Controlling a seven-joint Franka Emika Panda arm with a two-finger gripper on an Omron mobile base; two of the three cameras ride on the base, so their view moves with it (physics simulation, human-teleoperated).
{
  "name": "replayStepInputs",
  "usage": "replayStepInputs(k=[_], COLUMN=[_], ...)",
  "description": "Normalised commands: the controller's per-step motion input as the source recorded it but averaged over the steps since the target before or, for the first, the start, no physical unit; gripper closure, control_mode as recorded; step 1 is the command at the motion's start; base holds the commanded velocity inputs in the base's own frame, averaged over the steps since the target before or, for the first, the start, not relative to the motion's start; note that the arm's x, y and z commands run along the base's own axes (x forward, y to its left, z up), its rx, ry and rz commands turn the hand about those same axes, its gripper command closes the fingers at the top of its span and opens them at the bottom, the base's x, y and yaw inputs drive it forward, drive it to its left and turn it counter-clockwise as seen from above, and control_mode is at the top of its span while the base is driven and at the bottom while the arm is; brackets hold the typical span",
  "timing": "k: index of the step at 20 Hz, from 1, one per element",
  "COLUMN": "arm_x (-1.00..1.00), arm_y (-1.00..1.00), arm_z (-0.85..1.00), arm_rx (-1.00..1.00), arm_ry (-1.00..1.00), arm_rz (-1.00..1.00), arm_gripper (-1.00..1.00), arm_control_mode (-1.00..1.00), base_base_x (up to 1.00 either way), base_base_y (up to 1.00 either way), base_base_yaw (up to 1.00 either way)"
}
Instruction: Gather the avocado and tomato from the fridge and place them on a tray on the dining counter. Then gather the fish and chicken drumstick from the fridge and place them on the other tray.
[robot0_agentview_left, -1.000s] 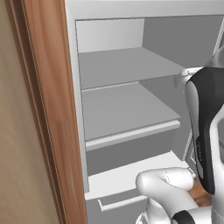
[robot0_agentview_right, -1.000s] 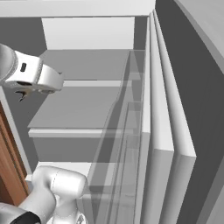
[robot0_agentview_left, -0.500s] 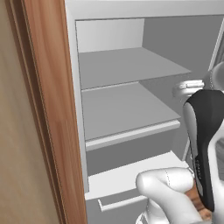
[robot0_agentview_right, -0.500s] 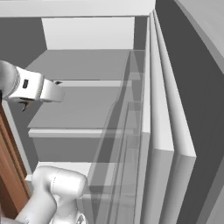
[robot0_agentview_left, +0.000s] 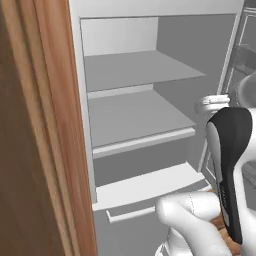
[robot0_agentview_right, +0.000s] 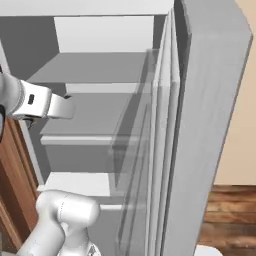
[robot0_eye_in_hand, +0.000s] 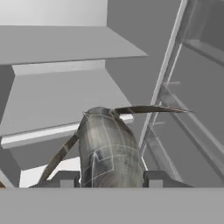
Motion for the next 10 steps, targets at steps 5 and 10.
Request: replayStepInputs(k=[5,10], arm_x=[0.00,0.00], arm_y=[0.00,0.00], arm_z=[0.00,0.00], arm_rx=[0.00,0.00], arm_ry=[0.00,0.00], arm_rz=[0.00,0.00], arm_gripper=[1.00,1.00], arm_control_mode=[1.00,1.00], base_base_x=[-1.00,-1.00], base_base_y=[0.00,0.00], base_base_yaw=[0.05,0.02])
